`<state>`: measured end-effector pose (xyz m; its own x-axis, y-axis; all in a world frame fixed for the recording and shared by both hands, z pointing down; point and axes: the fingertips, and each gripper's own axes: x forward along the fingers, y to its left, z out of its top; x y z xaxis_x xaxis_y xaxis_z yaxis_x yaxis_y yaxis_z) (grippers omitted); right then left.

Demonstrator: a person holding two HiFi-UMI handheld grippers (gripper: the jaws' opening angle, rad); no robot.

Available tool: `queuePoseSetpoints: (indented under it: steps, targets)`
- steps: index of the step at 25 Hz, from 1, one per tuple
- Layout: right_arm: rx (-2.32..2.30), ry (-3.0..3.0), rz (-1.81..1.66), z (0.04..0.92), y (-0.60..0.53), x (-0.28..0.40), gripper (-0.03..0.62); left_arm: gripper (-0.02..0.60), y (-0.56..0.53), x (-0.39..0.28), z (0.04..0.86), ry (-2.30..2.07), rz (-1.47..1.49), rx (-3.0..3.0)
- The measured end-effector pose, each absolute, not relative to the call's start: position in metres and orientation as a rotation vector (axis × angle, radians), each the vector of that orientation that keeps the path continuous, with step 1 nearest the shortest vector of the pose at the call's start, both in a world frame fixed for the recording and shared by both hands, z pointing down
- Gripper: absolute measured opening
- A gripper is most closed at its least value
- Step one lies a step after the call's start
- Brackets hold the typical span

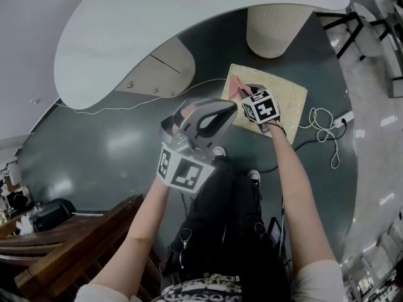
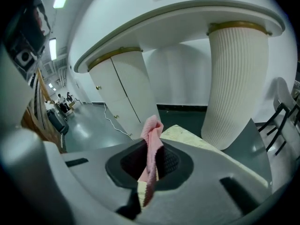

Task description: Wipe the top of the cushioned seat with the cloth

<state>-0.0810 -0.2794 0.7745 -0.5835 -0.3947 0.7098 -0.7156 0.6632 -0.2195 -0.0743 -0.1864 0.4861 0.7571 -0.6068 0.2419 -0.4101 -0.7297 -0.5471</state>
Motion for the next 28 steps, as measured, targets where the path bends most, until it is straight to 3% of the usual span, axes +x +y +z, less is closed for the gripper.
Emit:
queuePoseSetpoints:
  steps: [9, 28]
  targets:
    - [0.817, -2.13, 0.69, 0.825, -0.277, -0.089, 0.011, 0.006, -0.194, -0.097, 0.499, 0.796, -0.579, -2.498]
    - [1.114, -1.786, 0.813, 0.839, -0.215, 0.169, 0.011, 0.006, -0.176, -0.026, 0.49, 0.697, -0.529, -2.576]
